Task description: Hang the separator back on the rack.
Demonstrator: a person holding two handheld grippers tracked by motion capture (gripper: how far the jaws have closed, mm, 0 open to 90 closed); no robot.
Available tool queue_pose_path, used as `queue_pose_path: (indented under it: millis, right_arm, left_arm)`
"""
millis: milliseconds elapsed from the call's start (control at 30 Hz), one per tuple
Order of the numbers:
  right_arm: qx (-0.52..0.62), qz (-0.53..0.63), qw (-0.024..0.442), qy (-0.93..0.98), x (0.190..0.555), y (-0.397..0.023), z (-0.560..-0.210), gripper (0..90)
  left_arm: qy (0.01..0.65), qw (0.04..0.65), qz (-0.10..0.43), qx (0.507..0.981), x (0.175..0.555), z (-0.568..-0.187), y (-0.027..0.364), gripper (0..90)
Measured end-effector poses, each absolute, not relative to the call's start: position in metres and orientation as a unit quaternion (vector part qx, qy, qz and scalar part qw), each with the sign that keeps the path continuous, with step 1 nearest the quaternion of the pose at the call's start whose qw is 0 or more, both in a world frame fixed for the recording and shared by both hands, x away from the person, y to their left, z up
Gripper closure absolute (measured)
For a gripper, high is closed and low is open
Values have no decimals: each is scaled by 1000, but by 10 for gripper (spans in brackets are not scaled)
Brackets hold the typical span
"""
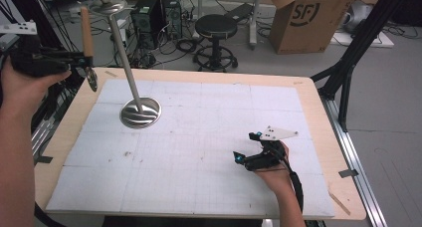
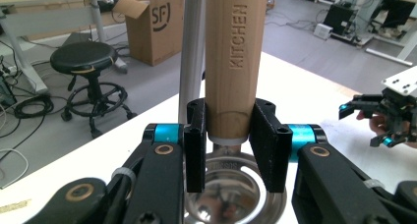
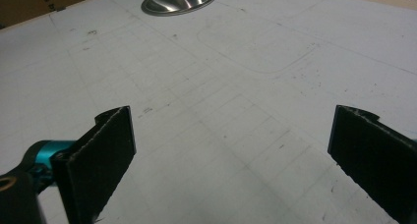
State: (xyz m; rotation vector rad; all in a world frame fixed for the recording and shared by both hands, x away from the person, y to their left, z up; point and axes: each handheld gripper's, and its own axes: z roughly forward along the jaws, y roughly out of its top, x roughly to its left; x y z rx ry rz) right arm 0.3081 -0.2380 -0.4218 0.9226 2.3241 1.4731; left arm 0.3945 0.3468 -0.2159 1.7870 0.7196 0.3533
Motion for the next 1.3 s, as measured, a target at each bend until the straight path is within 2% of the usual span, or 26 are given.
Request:
queue_pose_path:
  millis: [667, 700, 733, 767, 833, 1200, 1300]
  right_arm:
    - [316, 505, 120, 794, 307, -239, -421, 26]
    - [318, 504, 120, 794, 307, -239, -421, 26]
    - [318, 504, 120, 794, 307, -239, -421, 26]
    - [316, 506, 121, 794, 307, -239, -421, 26]
    - [315, 506, 121, 793, 307, -239, -420, 26]
    - [315, 506, 121, 794, 307, -239, -420, 26]
    - [315, 505, 121, 794, 307, -239, -420, 26]
  left_arm:
    - [307, 556, 143, 759, 401, -220, 340, 682]
    - [307, 557, 141, 758, 402, -220, 341, 621]
    - [306, 556, 143, 760, 402, -220, 341, 621]
    - [306, 555, 147, 760, 402, -220, 341, 583]
    - [306, 552, 143, 762, 401, -220, 342, 581]
    - [300, 532, 138, 780, 390, -235, 343, 402]
    - [296, 539, 132, 778, 385, -242, 346, 393]
